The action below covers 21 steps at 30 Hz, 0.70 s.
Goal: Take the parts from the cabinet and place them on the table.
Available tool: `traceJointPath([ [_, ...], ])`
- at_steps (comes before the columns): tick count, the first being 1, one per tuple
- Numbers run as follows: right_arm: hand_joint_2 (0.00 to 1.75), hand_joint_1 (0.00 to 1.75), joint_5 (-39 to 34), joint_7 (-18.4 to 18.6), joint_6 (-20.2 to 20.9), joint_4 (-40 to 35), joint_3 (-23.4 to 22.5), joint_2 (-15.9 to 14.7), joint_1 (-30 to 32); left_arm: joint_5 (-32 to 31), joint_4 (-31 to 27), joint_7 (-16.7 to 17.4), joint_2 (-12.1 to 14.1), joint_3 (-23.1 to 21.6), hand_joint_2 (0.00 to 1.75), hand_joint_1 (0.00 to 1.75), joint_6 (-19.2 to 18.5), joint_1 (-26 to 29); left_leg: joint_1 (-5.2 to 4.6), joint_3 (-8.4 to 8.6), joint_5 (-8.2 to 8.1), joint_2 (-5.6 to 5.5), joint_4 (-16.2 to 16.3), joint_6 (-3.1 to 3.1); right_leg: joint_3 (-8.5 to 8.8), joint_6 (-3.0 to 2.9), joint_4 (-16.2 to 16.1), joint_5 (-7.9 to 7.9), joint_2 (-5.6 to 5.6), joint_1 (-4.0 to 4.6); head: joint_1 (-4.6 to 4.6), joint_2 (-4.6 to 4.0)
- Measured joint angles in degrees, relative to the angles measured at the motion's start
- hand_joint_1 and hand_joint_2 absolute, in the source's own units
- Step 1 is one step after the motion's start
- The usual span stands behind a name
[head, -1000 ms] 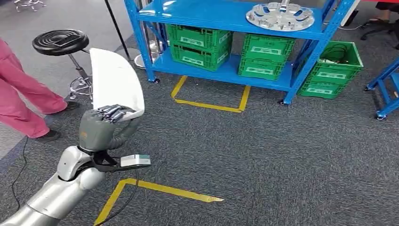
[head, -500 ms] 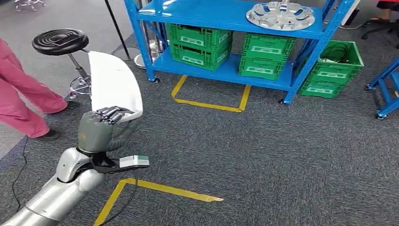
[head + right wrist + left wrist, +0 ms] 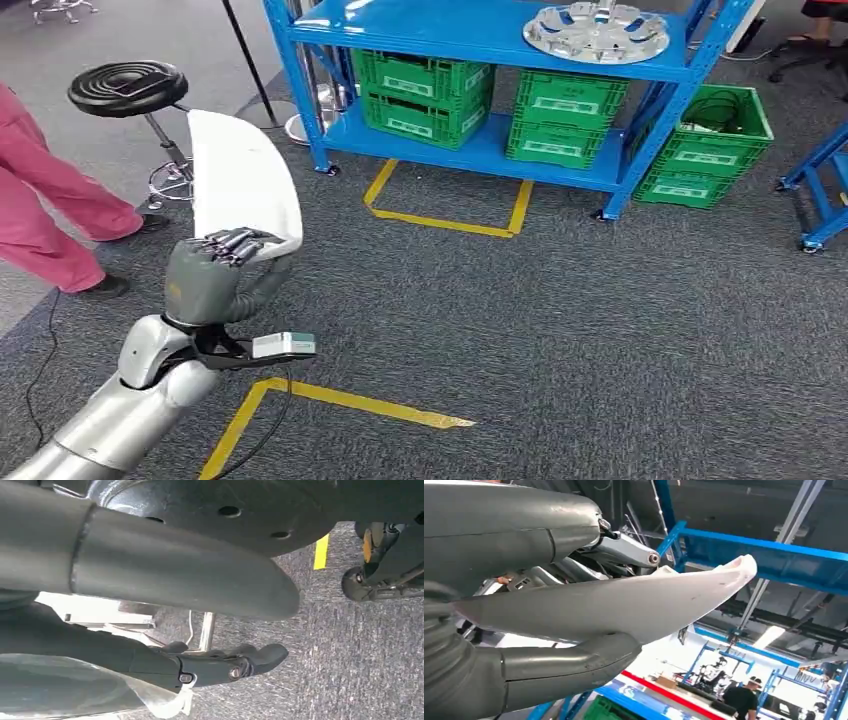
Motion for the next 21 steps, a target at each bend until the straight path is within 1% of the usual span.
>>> traceJointPath([
  [21, 0.0, 0.0, 0.5, -0.3, 0.1, 0.0, 0.0, 0.0, 0.0, 0.0, 0.0, -0.3, -0.2, 0.3, 1.75, 1.75, 0.0, 0.0, 0.0, -0.05, 0.0, 0.0, 0.0, 0.0, -0.06, 0.0, 0.0, 0.0, 0.0, 0.0, 0.0, 0.0],
])
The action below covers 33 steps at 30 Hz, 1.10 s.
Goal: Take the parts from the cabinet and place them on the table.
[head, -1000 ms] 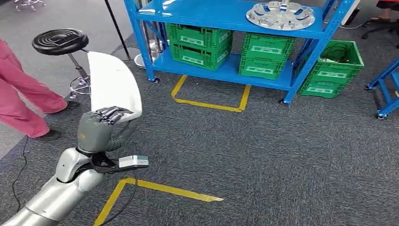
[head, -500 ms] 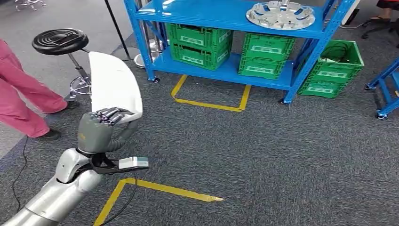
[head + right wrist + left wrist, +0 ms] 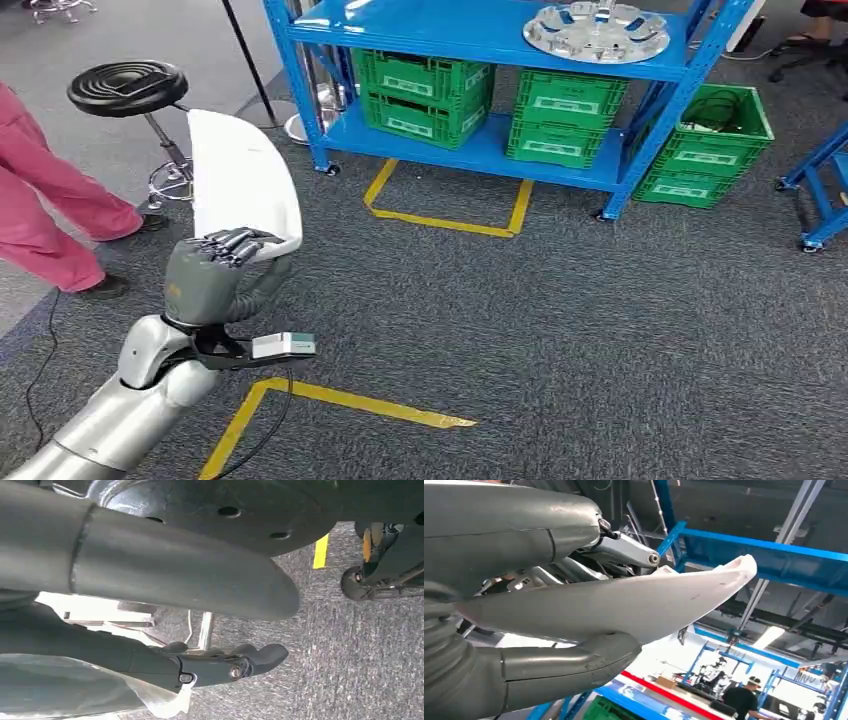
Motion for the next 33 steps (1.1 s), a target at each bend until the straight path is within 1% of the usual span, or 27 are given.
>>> traceJointPath([
  [8, 0.0, 0.0, 0.0, 0.0, 0.0, 0.0, 0.0, 0.0, 0.0, 0.0, 0.0, 0.0, 0.0, 0.1, 1.75, 1.75, 0.0, 0.0, -0.01, -0.03, -0.02, 0.0, 0.0, 0.01, -0.02, 0.02, 0.0, 0.01, 0.0, -0.01, 0.0, 0.0],
  [9, 0.0, 0.0, 0.0, 0.0, 0.0, 0.0, 0.0, 0.1, 0.0, 0.0, 0.0, 0.0, 0.0, 0.1, 1.75, 1.75, 0.0, 0.0, -0.22, -0.13, -0.12, -0.02, 0.3, 0.16, 0.57, 0.22, -0.1, 0.12, -0.04, -0.12, 0.02, 0.0],
  [13, 0.0, 0.0, 0.1, 0.0, 0.0, 0.0, 0.0, 0.3, 0.0, 0.0, 0.0, 0.0, -0.1, 0.3, 1.75, 1.75, 0.0, 0.0, -0.34, -0.37, -0.14, -0.01, 0.5, 0.48, 0.52, 0.51, 0.0, 0.24, -0.07, -0.22, -0.02, 0.0],
  [14, 0.0, 0.0, 0.1, 0.0, 0.0, 0.0, 0.0, 0.4, 0.0, 0.0, 0.0, 0.0, -0.1, 0.4, 1.75, 1.75, 0.0, 0.0, -0.4, -0.37, -0.08, -0.12, 0.4, 0.59, 0.61, 0.6, -0.2, 0.29, -0.31, -0.23, -0.04, 0.0],
  [15, 0.0, 0.0, 0.2, 0.0, 0.0, 0.0, 0.0, 0.4, 0.0, 0.0, 0.0, 0.0, -0.1, 0.6, 1.75, 1.75, 0.0, 0.0, -0.06, -0.13, 0.25, -0.23, -0.4, 0.98, 0.77, 0.89, -0.2, 0.12, -0.45, 0.0, 0.0, 0.0],
  [16, 0.0, 0.0, 0.2, 0.0, 0.0, -0.1, 0.0, 0.4, 0.0, 0.0, 0.0, 0.0, -0.2, 0.6, 1.75, 1.75, 0.0, -0.1, 0.27, 0.21, 0.61, -0.28, -1.0, 1.18, 0.21, 0.99, 0.6, -0.73, -0.01, -0.16, -0.04, 0.0],
  [17, 0.0, 0.0, 0.2, -0.1, 0.0, -0.1, 0.0, 0.4, 0.0, 0.0, 0.0, 0.0, -0.2, 0.6, 1.75, 1.75, 0.0, -0.2, 0.37, 0.18, 0.75, -0.47, -1.1, 1.4, -1.04, 1.07, 3.2, -2.86, 0.31, -0.14, 0.22, 0.0],
  [18, 0.0, 0.0, 0.2, 0.0, 0.0, -0.1, 0.0, 0.5, 0.0, 0.0, 0.0, 0.0, -0.2, 0.6, 1.75, 1.75, 0.0, -0.2, 0.4, -0.07, 0.84, -0.75, -1.1, 1.54, -3.26, 1.17, 8.0, -5.55, 0.53, -0.26, 0.24, 0.0],
  [19, 0.0, 0.0, 0.2, 0.0, 0.0, -0.1, 0.0, 0.5, 0.0, 0.0, 0.0, 0.0, -0.2, 0.6, 1.75, 1.75, 0.0, -0.1, 0.39, -0.27, 0.9, -1.01, -1.1, 1.54, -5.54, 1.3, 12.9, -7.77, 0.59, -0.39, 0.13, 0.0],
  [20, 0.0, 0.0, 0.2, 0.0, 0.0, -0.1, 0.0, 0.5, 0.1, 0.0, 0.0, 0.0, -0.3, 0.7, 1.75, 1.75, 0.0, 0.0, 0.41, -0.52, 1.03, -1.32, -1.0, 1.47, -7.54, 1.41, 17.2, -9.31, 0.6, -0.43, 0.15, 0.0],
  [21, 0.0, 0.0, 0.2, 0.0, 0.0, -0.1, 0.0, 0.5, 0.2, 0.0, 0.0, 0.0, -0.3, 0.6, 1.75, 1.75, 0.0, 0.1, 0.49, -0.69, 1.16, -1.83, -1.0, 1.29, -8.34, 1.52, 18.7, -9.26, 0.61, -0.51, 0.2, 0.0],
  [22, 0.0, 0.0, 0.2, 0.0, 0.0, -0.1, 0.0, 0.5, 0.3, 0.0, 0.0, 0.0, -0.3, 0.6, 1.75, 1.75, 0.0, 0.2, 0.61, -0.81, 1.29, -2.45, -0.9, 1.08, -7.64, 1.58, 17.4, -7.86, 0.62, -0.64, 0.15, 0.0],
  [23, 0.0, 0.0, 0.2, 0.0, 0.0, -0.1, 0.0, 0.5, 0.3, 0.0, 0.0, 0.0, -0.3, 0.6, 1.75, 1.75, 0.0, 0.2, 0.79, -0.92, 1.39, -3.14, -0.7, 0.88, -5.45, 1.65, 13.2, -5.23, 0.79, -0.81, 0.18, 0.0],
  [24, 0.0, 0.0, 0.2, -0.1, 0.0, -0.1, 0.0, 0.5, 0.3, 0.0, 0.0, -0.1, -0.3, 0.6, 1.75, 1.75, 0.0, 0.2, 0.97, -1.01, 1.42, -3.74, -0.6, 0.6, -2.62, 1.68, 7.7, -2.6, 1.38, -1.01, 0.17, 0.0],
  [25, 0.0, 0.0, 0.2, -0.1, 0.0, -0.1, 0.0, 0.5, 0.2, 0.0, 0.0, -0.1, -0.4, 0.6, 1.75, 1.75, 0.0, 0.1, 1.11, -1.13, 1.4, -4.33, -0.3, 0.2, 0.33, 1.78, 2.3, -0.59, 3.22, -1.4, 0.22, 0.0],
  [26, 0.0, 0.0, 0.2, -0.1, 0.0, -0.1, 0.0, 0.5, 0.2, 0.0, 0.0, -0.1, -0.5, 0.6, 1.75, 1.75, 0.0, 0.1, 0.92, -1.41, 1.53, -4.74, -0.2, -0.39, 1.01, 2.05, 0.8, -2.08, 5.61, -1.35, 0.2, 0.0],
  [27, 0.0, 0.0, 0.2, -0.2, 0.0, -0.1, 0.0, 0.6, 0.3, 0.0, 0.0, 0.0, -0.5, 0.6, 1.75, 1.75, 0.0, 0.1, 0.87, -1.76, 1.69, -5.35, 0.2, -0.77, 0.98, 1.27, 0.6, -1.52, 4.74, -1.36, 0.2, 0.0],
  [29, 0.0, 0.0, 0.2, -0.3, 0.0, -0.1, 0.0, 0.6, 0.3, 0.1, 0.0, 0.1, -0.4, 0.7, 1.75, 1.75, 0.0, 0.1, 1.19, -2.02, 2.41, -6.27, -0.2, -1.59, 1.21, 0.6, 1.1, -1.24, 3.63, -0.89, 0.15, 0.0],
  [30, 0.0, 0.0, 0.2, -0.3, 0.0, -0.1, 0.0, 0.6, 0.3, 0.1, 0.0, 0.1, -0.3, 0.7, 1.75, 1.75, 0.0, 0.2, 1.24, -2.14, 2.65, -6.9, -0.2, -1.95, 1.2, 0.15, 1.0, -0.97, 2.98, -0.95, 0.17, 0.0],
  [31, 0.0, 0.0, 0.2, -0.4, 0.0, -0.1, 0.0, 0.8, 0.3, 0.1, 0.0, 0.1, -0.3, 0.6, 1.75, 1.75, 0.0, 0.3, 1.34, -2.42, 2.19, -6.3, 0.1, -2.04, 1.24, -0.39, 0.7, -0.64, 2.06, -1.3, 0.22, 0.0],
  [32, 0.0, 0.0, 0.2, -0.5, 0.0, -0.2, 0.0, 0.8, 0.3, 0.1, 0.0, 0.1, -0.2, 0.7, 1.75, 1.75, 0.0, 0.2, 0.96, -3.24, 0.45, -3.58, 2.1, -2.22, 1.14, -0.81, 0.7, -0.56, 1.52, -1.2, -0.29, 0.0],
  [33, 0.0, 0.0, 0.2, -0.6, 0.0, -0.2, 0.0, 0.8, 0.4, 0.1, 0.0, 0.1, -0.2, 0.6, 1.75, 1.75, 0.0, 0.0, 0.94, -4.89, -1.91, -2.01, 6.0, -2.43, 1.04, -1.0, 0.7, -0.53, 0.87, -1.08, -0.66, 0.0],
])
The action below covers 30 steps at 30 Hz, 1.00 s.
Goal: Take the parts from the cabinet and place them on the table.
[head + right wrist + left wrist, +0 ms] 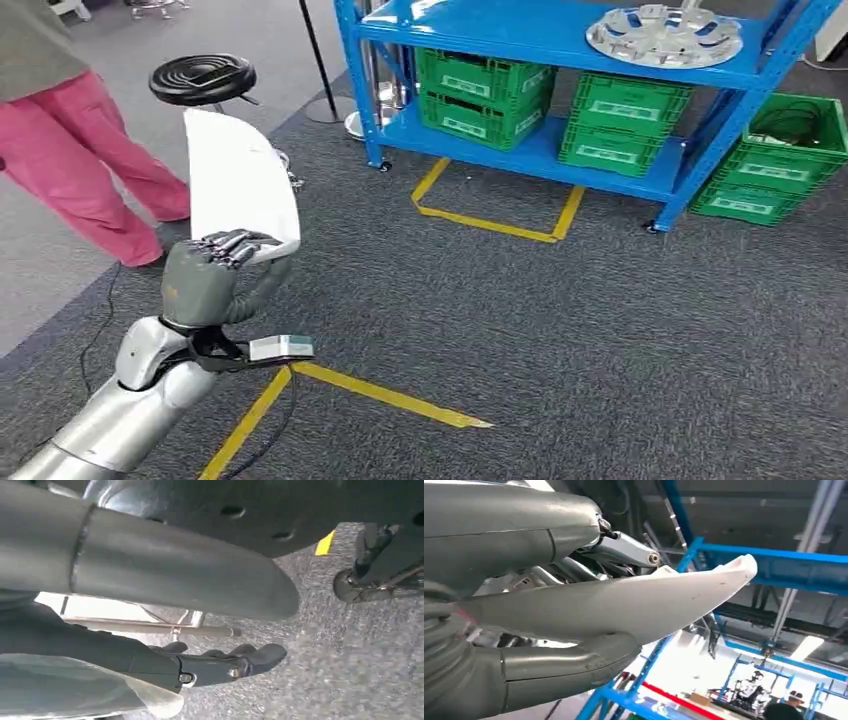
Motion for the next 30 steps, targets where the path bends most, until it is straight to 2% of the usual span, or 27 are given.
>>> traceJointPath([
  [2, 0.0, 0.0, 0.0, -0.1, 0.0, 0.0, 0.0, 0.0, 0.3, 0.1, 0.0, 0.0, -0.1, 0.0, 1.75, 1.75, 0.0, 0.1, 0.09, -4.1, -4.55, 1.12, 10.3, -0.24, -0.15, -0.19, 0.0, -0.05, -1.65, 0.19, -0.02, 0.0],
  [3, 0.0, 0.0, 0.1, -0.1, 0.0, 0.0, 0.0, 0.0, 0.4, 0.1, 0.1, 0.0, -0.1, 0.0, 1.75, 1.75, 0.0, 0.2, 0.13, -5.05, -5.28, 1.19, 13.0, -0.3, -0.16, -0.24, 0.0, -0.09, -2.47, 0.22, -0.02, 0.0],
  [4, 0.0, 0.0, 0.1, -0.1, 0.0, 0.0, 0.0, 0.0, 0.4, 0.1, 0.1, 0.0, -0.1, 0.0, 1.75, 1.75, 0.0, 0.2, 0.16, -4.59, -4.59, 1.24, 12.6, -0.28, -0.15, -0.24, 0.0, -0.13, -3.26, 0.25, 0.0, 0.0],
  [5, 0.0, 0.0, 0.2, -0.2, 0.0, 0.0, 0.0, 0.0, 0.4, 0.1, 0.1, 0.0, -0.1, 0.0, 1.75, 1.75, 0.0, 0.2, 0.16, -3.14, -3.1, 1.37, 10.2, -0.18, -0.13, -0.25, 0.0, -0.19, -3.89, 0.26, -0.02, 0.0],
  [6, 0.0, 0.0, 0.2, -0.2, 0.1, 0.0, 0.0, 0.0, 0.3, 0.1, 0.1, 0.0, -0.1, 0.0, 1.75, 1.75, 0.0, 0.2, 0.12, -0.04, -0.55, 2.0, 4.7, 0.04, 0.03, -0.15, 0.0, -0.32, -4.71, 0.27, -0.02, 0.0],
  [7, 0.0, 0.0, 0.3, -0.3, 0.1, 0.0, 0.0, 0.0, 0.3, 0.2, 0.1, 0.0, -0.1, 0.1, 1.75, 1.75, 0.0, 0.2, -0.05, 3.18, 1.6, 3.78, -1.0, 0.38, 0.28, 0.09, 0.0, -0.49, -5.32, 0.32, -0.02, 0.0],
  [8, 0.0, 0.0, 0.3, -0.3, 0.1, 0.0, 0.0, 0.0, 0.3, 0.2, 0.1, 0.0, -0.1, 0.1, 1.75, 1.75, 0.0, 0.0, -0.52, 4.95, 1.33, 6.86, -4.3, 0.62, 0.31, 0.33, 0.0, -0.64, -5.82, 0.58, 0.0, 0.0],
  [9, 0.0, 0.0, 0.3, -0.3, 0.1, 0.0, 0.0, 0.0, 0.3, 0.2, 0.1, -0.1, -0.2, 0.0, 1.75, 1.75, 0.0, -0.3, -1.02, 5.15, 0.96, 6.69, -5.5, 1.19, 0.05, 0.76, 0.5, -0.91, -6.42, 1.06, -0.09, 0.0],
  [10, 0.0, 0.0, 0.3, -0.3, 0.1, 0.0, 0.0, 0.0, 0.3, 0.2, 0.1, -0.2, -0.2, 0.1, 1.75, 1.75, 0.0, -0.3, -0.98, 4.71, 0.91, 6.34, -5.0, 1.54, 0.07, 0.9, 0.3, -0.95, -7.1, 1.1, 0.09, 0.0],
  [12, 0.0, 0.0, 0.3, -0.3, 0.1, -0.1, 0.0, 0.0, 0.2, 0.2, 0.1, -0.2, -0.1, 0.3, 1.75, 1.75, 0.0, 0.0, -1.07, 4.39, 0.97, 4.58, -5.1, 2.2, 0.53, 1.38, 0.0, -1.11, -8.78, 1.12, -0.02, 0.0],
  [13, 0.0, 0.0, 0.3, -0.3, 0.1, -0.2, 0.0, 0.0, 0.1, 0.2, 0.1, -0.2, -0.1, 0.4, 1.75, 1.75, 0.0, 0.0, -0.63, 4.6, 1.23, 3.83, -5.5, 2.64, 0.31, 1.94, 0.2, -1.77, -7.98, 0.88, 0.0, 0.0],
  [14, 0.0, 0.0, 0.4, -0.3, 0.2, -0.2, 0.0, 0.0, 0.0, 0.2, 0.1, -0.3, -0.2, 0.4, 1.75, 1.75, 0.0, -0.1, -0.5, 4.55, 1.3, 3.26, -5.6, 2.92, -0.41, 2.07, 1.8, -3.03, -3.84, 0.58, 0.18, 0.0],
  [15, 0.0, 0.0, 0.4, -0.4, 0.3, -0.2, 0.0, 0.0, 0.0, 0.2, 0.1, -0.5, -0.2, 0.4, 1.75, 1.75, 0.0, -0.3, -0.47, 4.45, 1.35, 2.62, -5.6, 3.26, -2.08, 2.06, 5.4, -5.04, -1.57, 0.55, 0.31, 0.0],
  [17, 0.0, 0.0, 0.5, -0.5, 0.5, -0.2, 0.0, 0.0, 0.1, 0.4, 0.2, -0.9, -0.4, 0.4, 1.75, 1.75, 0.0, -0.3, -0.54, 4.31, 1.37, 1.14, -5.5, 3.56, -7.12, 2.18, 15.5, -9.04, -0.27, 0.55, 0.33, 0.0],
  [18, 0.0, 0.0, 0.5, -0.5, 0.5, -0.2, 0.0, 0.0, 0.2, 0.4, 0.3, -1.1, -0.4, 0.4, 1.75, 1.75, 0.0, -0.2, -0.61, 4.31, 1.37, 0.23, -5.5, 3.56, -9.17, 2.17, 19.0, -9.61, -0.16, 0.61, 0.42, 0.0],
  [19, 0.0, 0.0, 0.5, -0.5, 0.5, -0.2, -0.1, 0.0, 0.2, 0.5, 0.3, -1.1, -0.5, 0.4, 1.75, 1.75, 0.0, -0.2, -0.64, 4.35, 1.37, -0.72, -5.5, 3.56, -9.86, 2.07, 19.3, -8.6, -0.13, 0.64, 0.35, 0.0],
  [20, 0.0, 0.0, 0.5, -0.5, 0.5, -0.2, -0.1, 0.0, 0.3, 0.6, 0.3, -1.1, -0.5, 0.4, 1.75, 1.75, 0.0, -0.2, -0.64, 4.4, 1.38, -1.67, -5.5, 3.55, -9.23, 1.86, 16.9, -6.25, -0.06, 0.65, 0.4, 0.0],
  [21, 0.0, 0.0, 0.5, -0.5, 0.5, -0.2, -0.1, 0.0, 0.3, 0.6, 0.3, -1.2, -0.5, 0.4, 1.75, 1.75, 0.0, -0.2, -0.64, 4.46, 1.38, -2.57, -5.4, 3.54, -7.53, 1.63, 12.5, -3.32, 0.29, 0.64, 0.35, 0.0],
  [22, 0.0, 0.0, 0.5, -0.5, 0.5, -0.2, -0.1, 0.0, 0.3, 0.6, 0.3, -1.2, -0.5, 0.4, 1.75, 1.75, 0.0, -0.2, -0.64, 4.54, 1.37, -3.36, -5.3, 3.53, -5.34, 1.27, 7.2, -0.35, 1.5, 0.63, 0.42, 0.0],
  [23, 0.0, 0.0, 0.5, -0.5, 0.5, -0.2, -0.1, 0.0, 0.2, 0.6, 0.3, -1.2, -0.5, 0.4, 1.75, 1.75, 0.0, -0.2, -0.37, 4.41, 1.38, -4.04, -5.3, 3.49, -3.67, 0.88, 2.6, 1.28, 4.76, 0.47, 0.35, 0.0],
  [24, 0.0, 0.0, 0.5, -0.5, 0.5, -0.2, -0.1, 0.0, 0.3, 0.6, 0.3, -1.2, -0.6, 0.4, 1.75, 1.75, 0.0, -0.4, -0.78, 4.1, 1.38, -4.78, -4.9, 3.09, -3.18, 0.72, 1.5, 0.85, 5.65, 0.15, 0.24, 0.0],
  [25, 0.0, 0.0, 0.5, -0.5, 0.5, -0.2, -0.1, 0.0, 0.2, 0.6, 0.3, -1.2, -0.6, 0.5, 1.75, 1.75, 0.0, -0.4, -0.45, 3.59, 1.6, -5.49, -4.9, 2.73, -2.23, 0.99, 1.1, 0.45, 5.03, 0.34, 0.44, 0.0],
  [26, 0.0, 0.0, 0.5, -0.5, 0.5, -0.2, -0.1, 0.0, 0.1, 0.6, 0.4, -1.2, -0.6, 0.5, 1.75, 1.75, 0.0, -0.3, -0.15, 3.38, 1.88, -6.2, -5.1, 2.24, -2.33, 0.91, 1.2, 0.49, 4.57, 0.52, 0.31, 0.0],
  [27, 0.0, 0.0, 0.5, -0.4, 0.5, -0.3, -0.1, 0.0, 0.2, 0.7, 0.4, -1.2, -0.5, 0.6, 1.75, 1.75, 0.0, -0.1, -0.01, 3.35, 2.14, -6.84, -5.3, 1.84, -2.27, 0.8, 1.1, 0.57, 3.97, 0.6, 0.44, 0.0],
  [28, 0.0, 0.0, 0.5, -0.5, 0.5, -0.3, -0.1, 0.0, 0.1, 0.7, 0.3, -1.2, -0.5, 0.7, 1.75, 1.75, 0.0, -0.1, -0.33, 3.35, 2.29, -7.8, -5.3, 1.49, -1.94, 0.38, 0.4, 0.91, 2.99, 0.24, 0.37, 0.0],
  [29, 0.0, 0.0, 0.5, -0.5, 0.5, -0.3, -0.2, 0.1, 0.1, 0.7, 0.3, -1.2, -0.5, 0.7, 1.75, 1.75, 0.0, 0.1, -0.53, 3.1, 1.48, -4.82, -4.6, 1.44, -1.56, 0.02, 0.0, 1.16, 1.98, 0.06, 0.35, 0.0],
  [30, 0.0, 0.0, 0.5, -0.5, 0.5, -0.3, -0.2, 0.1, 0.1, 0.6, 0.3, -1.2, -0.4, 0.8, 1.75, 1.75, 0.0, -0.2, -0.63, 2.04, -0.27, -1.7, -2.1, 1.18, -1.4, -0.32, -0.2, 1.15, 1.32, 0.09, -0.4, 0.0],
])
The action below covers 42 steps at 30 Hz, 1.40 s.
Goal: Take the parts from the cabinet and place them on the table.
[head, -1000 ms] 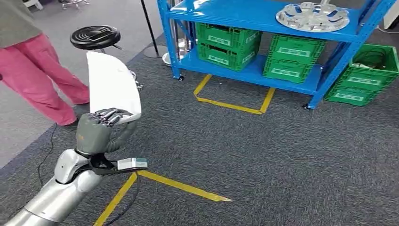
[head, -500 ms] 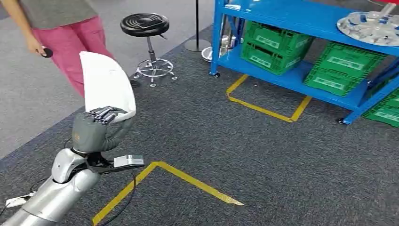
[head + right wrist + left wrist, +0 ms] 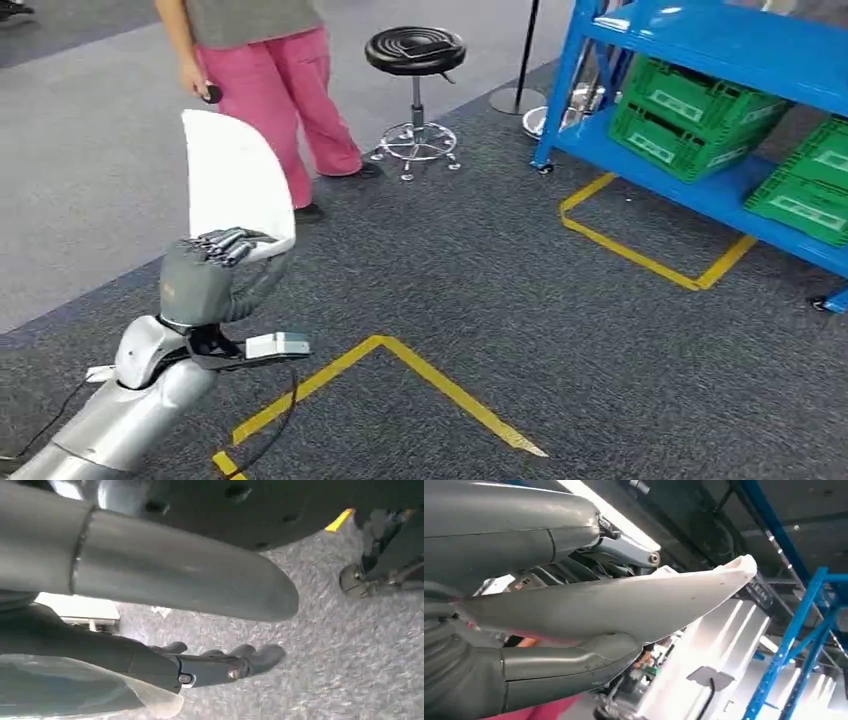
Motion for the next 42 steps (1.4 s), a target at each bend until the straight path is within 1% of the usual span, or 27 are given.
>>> traceJointPath([
  [2, 0.0, 0.0, 0.0, 0.0, 0.1, 0.0, 0.0, 0.0, 0.2, 0.1, 0.0, 0.0, -0.1, 0.0, 1.75, 1.75, 0.0, -0.1, 0.35, -4.37, -4.53, 2.67, 9.4, -0.66, 0.04, -0.18, 0.0, -0.16, -1.96, 0.19, -0.04, 0.0],
  [4, 0.0, 0.0, 0.0, 0.0, 0.0, 0.0, 0.0, 0.0, 0.2, 0.1, 0.2, 0.0, -0.1, 0.0, 1.75, 1.75, 0.0, 0.0, 0.78, -6.64, -5.87, 2.97, 14.6, -1.06, 0.04, -0.14, 0.0, -0.31, -3.77, 0.25, -0.06, 0.0],
  [5, 0.0, 0.0, 0.0, 0.0, 0.0, 0.0, -0.1, 0.0, 0.2, 0.1, 0.3, 0.0, -0.1, -0.1, 1.75, 1.75, 0.0, -0.1, 0.92, -5.79, -4.62, 3.08, 13.3, -1.18, 0.11, -0.07, 0.0, -0.39, -4.58, 0.27, -0.08, 0.0],
  [7, 0.0, 0.0, 0.0, 0.0, 0.0, 0.0, -0.1, 0.0, 0.1, 0.0, 0.4, 0.1, -0.1, -0.1, 1.75, 1.75, 0.0, -0.2, 0.96, -0.58, 0.16, 4.22, 3.8, -1.13, 0.46, 0.23, 0.0, -0.65, -6.03, 0.27, -0.08, 0.0],
  [8, 0.0, 0.0, 0.0, 0.0, 0.0, 0.0, -0.1, 0.0, 0.0, -0.2, 0.4, 0.2, -0.1, -0.1, 1.75, 1.75, 0.0, -0.4, 0.8, 2.49, 2.04, 6.75, -1.6, -0.88, 0.78, 0.55, 0.0, -0.86, -6.6, 0.39, -0.13, 0.0],
  [9, 0.0, 0.0, 0.1, 0.0, 0.0, 0.0, -0.1, 0.0, 0.0, -0.3, 0.5, 0.2, -0.1, -0.2, 1.75, 1.75, 0.0, -0.8, -0.28, 3.23, 0.74, 9.34, -3.2, -0.53, 0.79, 0.93, 0.1, -1.09, -7.19, 0.88, -0.08, 0.0],
  [13, 0.0, 0.0, 0.2, 0.0, 0.0, 0.0, -0.2, 0.0, -0.3, -0.4, 0.5, 0.6, 0.2, -0.3, 1.75, 1.75, 0.0, -1.1, -0.34, 2.68, 1.09, 6.18, -3.4, 1.14, 1.34, 2.03, 0.0, -1.52, -9.73, 0.87, -0.08, 0.0],
  [14, 0.0, 0.0, 0.3, 0.0, 0.0, 0.0, -0.2, 0.0, -0.3, -0.5, 0.5, 0.6, 0.2, -0.4, 1.75, 1.75, 0.0, -1.1, 0.17, 2.92, 1.4, 5.51, -3.8, 1.61, 0.7, 2.53, 0.5, -2.29, -7.77, 0.47, 0.0, 0.0],
  [15, 0.0, 0.0, 0.3, 0.0, 0.1, 0.0, -0.2, 0.0, -0.3, -0.5, 0.5, 0.7, 0.2, -0.5, 1.75, 1.75, 0.0, -1.4, 0.22, 2.85, 1.48, 4.85, -3.9, 2.01, -0.1, 2.51, 2.9, -3.9, -3.93, 0.31, 0.15, 0.0],
  [16, 0.0, 0.0, 0.3, 0.0, 0.1, 0.0, -0.2, 0.1, -0.3, -0.5, 0.5, 0.9, 0.2, -0.5, 1.75, 1.75, 0.0, -1.6, 0.24, 2.75, 1.53, 4.19, -3.9, 2.27, -2.1, 2.5, 7.0, -6.09, -2.31, 0.31, 0.29, 0.0],
  [18, 0.0, 0.0, 0.3, 0.0, 0.1, 0.0, -0.2, 0.1, -0.1, -0.6, 0.6, 1.1, 0.1, -0.6, 1.75, 1.75, 0.0, -1.7, 0.13, 2.65, 1.58, 2.64, -3.8, 2.43, -7.13, 2.66, 16.9, -9.8, -1.46, 0.35, 0.29, 0.0],
  [19, 0.0, 0.0, 0.3, 0.0, 0.1, 0.0, -0.2, 0.1, 0.0, -0.6, 0.8, 1.2, 0.1, -0.7, 1.75, 1.75, 0.0, -1.7, 0.1, 2.66, 1.58, 1.79, -3.8, 2.43, -8.68, 2.68, 19.3, -9.96, -1.45, 0.37, 0.27, 0.0],
  [21, 0.0, 0.0, 0.5, 0.0, 0.1, 0.0, -0.2, 0.1, 0.1, -0.6, 1.0, 1.3, 0.2, -0.9, 1.75, 1.75, 0.0, -1.7, 0.13, 2.76, 1.57, -0.21, -3.8, 2.42, -7.77, 2.48, 15.2, -5.83, -1.31, 0.34, 0.31, 0.0],
  [23, 0.0, 0.0, 0.5, -0.2, 0.1, 0.0, -0.2, 0.1, 0.1, -0.4, 1.0, 1.6, 0.2, -1.0, 1.75, 1.75, 0.0, -1.7, 0.26, 2.9, 1.43, -1.88, -3.6, 2.15, -3.27, 2.19, 4.6, 0.03, 0.64, 0.12, 0.29, 0.0],
  [24, 0.0, 0.0, 0.5, -0.2, 0.2, 0.0, -0.2, 0.1, 0.1, -0.3, 1.0, 1.7, 0.2, -1.1, 1.75, 1.75, 0.0, -1.7, 0.17, 2.73, 1.37, -2.55, -3.4, 1.86, -2.1, 2.12, 2.1, -0.21, 3.87, -0.16, 0.24, 0.0],
  [28, 0.0, 0.0, 0.5, -0.3, 0.1, 0.0, -0.2, 0.2, 0.0, 0.3, 1.0, 2.2, 0.5, -1.4, 1.75, 1.75, 0.0, -1.8, 0.68, 1.8, 1.93, -5.36, -3.3, 0.22, -1.12, 1.53, 1.4, -0.32, 1.88, 0.13, 0.2, 0.0],
  [29, 0.0, 0.0, 0.5, -0.3, 0.1, 0.0, -0.2, 0.4, 0.0, 0.5, 1.0, 2.2, 0.7, -1.6, 1.75, 1.75, 0.0, -1.7, 0.75, 1.68, 1.55, -4.7, -2.9, 0.04, -0.8, 1.0, 0.7, 0.0, 0.89, -0.3, 0.2, 0.0],
  [30, 0.0, 0.0, 0.5, -0.4, 0.0, 0.0, -0.2, 0.3, 0.0, 0.7, 1.0, 2.3, 0.9, -1.7, 1.75, 1.75, 0.0, -1.8, 0.25, 1.1, 0.43, -0.84, -1.4, -0.11, -0.53, 0.63, 0.5, -0.02, 0.2, -0.16, -0.25, 0.0],
  [31, 0.0, 0.0, 0.5, -0.5, 0.0, 0.0, -0.2, 0.3, 0.1, 0.7, 1.0, 2.3, 0.9, -1.8, 1.75, 1.75, 0.0, -2.0, 0.27, -0.48, -1.57, 1.23, 1.9, -0.35, -0.45, 0.32, 0.5, -0.04, -0.56, -0.02, -0.61, 0.0],
  [33, 0.0, 0.0, 0.5, -0.6, 0.0, 0.0, -0.2, 0.3, 0.2, 0.8, 1.0, 2.5, 0.9, -2.1, 1.75, 1.75, 0.0, -2.0, 0.51, -4.77, -5.71, 2.78, 11.2, -0.69, -0.42, 0.02, 0.5, -0.24, -2.34, 0.24, -0.61, 0.0],
  [34, 0.0, 0.0, 0.5, -0.6, 0.0, 0.0, -0.3, 0.3, 0.3, 0.8, 1.1, 2.7, 1.0, -2.3, 1.75, 1.75, 0.0, -1.8, 0.62, -6.32, -6.62, 2.9, 14.6, -0.81, -0.43, -0.03, 0.6, -0.31, -3.25, 0.32, -0.59, 0.0],
  [35, 0.0, 0.0, 0.5, -0.6, 0.0, 0.0, -0.3, 0.3, 0.4, 0.9, 1.1, 2.8, 1.0, -2.4, 1.75, 1.75, 0.0, -1.7, 0.66, -6.26, -5.96, 2.94, 14.6, -0.87, -0.37, -0.05, 0.6, -0.39, -4.1, 0.38, -0.59, 0.0],
  [36, 0.0, 0.0, 0.6, -0.6, 0.0, 0.0, -0.3, 0.3, 0.4, 1.2, 1.1, 2.9, 1.1, -2.5, 1.75, 1.75, 0.0, -1.7, 0.66, -4.91, -4.13, 3.09, 12.1, -0.81, -0.29, 0.0, 0.6, -0.51, -4.92, 0.43, -0.59, 0.0],
  [38, 0.0, 0.0, 0.6, -0.6, 0.0, 0.0, -0.3, 0.3, 0.3, 1.3, 1.1, 3.1, 1.2, -2.5, 1.75, 1.75, 0.0, -1.7, 0.49, 0.49, 0.54, 4.45, 2.1, -0.4, 0.19, 0.23, 0.6, -0.84, -6.26, 0.49, -0.56, 0.0],
  [39, 0.0, 0.0, 0.6, -0.6, 0.0, 0.0, -0.3, 0.3, 0.3, 1.3, 1.1, 3.1, 1.2, -2.5, 1.75, 1.75, 0.0, -1.8, 0.01, 2.94, 1.09, 7.69, -2.5, -0.01, 0.46, 0.48, 0.5, -1.07, -6.87, 0.61, -0.61, 0.0],
  [40, 0.0, 0.0, 0.6, -0.7, 0.0, 0.0, -0.3, 0.4, 0.3, 1.4, 1.1, 3.1, 1.2, -2.6, 1.75, 1.75, 0.0, -1.9, -0.73, 3.28, 0.68, 8.35, -3.2, 0.47, 0.27, 0.92, 0.7, -1.33, -7.48, 1.02, -0.59, 0.0],
  [42, 0.0, 0.0, 0.7, -0.7, 0.0, 0.0, -0.4, 0.4, 0.2, 1.6, 1.1, 3.1, 1.4, -2.6, 1.75, 1.75, 0.0, -1.9, -0.81, 2.82, 0.68, 6.95, -3.1, 0.9, 0.54, 1.3, 0.6, -1.47, -8.68, 0.98, -0.54, 0.0],
])
